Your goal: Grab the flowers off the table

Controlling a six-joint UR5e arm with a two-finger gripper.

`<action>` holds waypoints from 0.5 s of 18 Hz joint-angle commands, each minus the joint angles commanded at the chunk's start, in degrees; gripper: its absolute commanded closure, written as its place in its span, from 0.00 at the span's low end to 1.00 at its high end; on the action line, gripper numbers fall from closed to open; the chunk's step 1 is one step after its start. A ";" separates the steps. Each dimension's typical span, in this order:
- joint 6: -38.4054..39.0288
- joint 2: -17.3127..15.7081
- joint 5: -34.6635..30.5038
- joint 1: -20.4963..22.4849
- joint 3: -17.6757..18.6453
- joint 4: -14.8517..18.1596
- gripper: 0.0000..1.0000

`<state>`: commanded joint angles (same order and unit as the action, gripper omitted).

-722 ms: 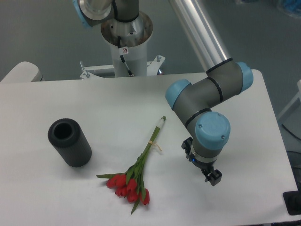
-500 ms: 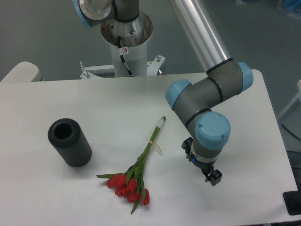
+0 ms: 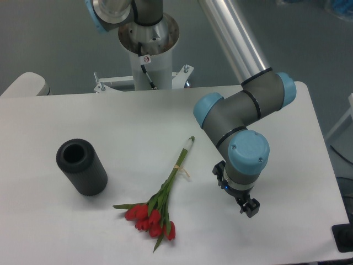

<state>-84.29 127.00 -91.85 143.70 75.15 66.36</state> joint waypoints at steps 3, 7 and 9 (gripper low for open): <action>2.63 -0.44 0.70 -0.35 0.70 0.17 0.00; 6.15 -3.25 3.25 -1.14 4.56 0.09 0.00; 8.43 -4.74 3.61 -1.76 6.93 0.09 0.00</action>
<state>-75.86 122.26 -88.24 141.95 82.08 66.45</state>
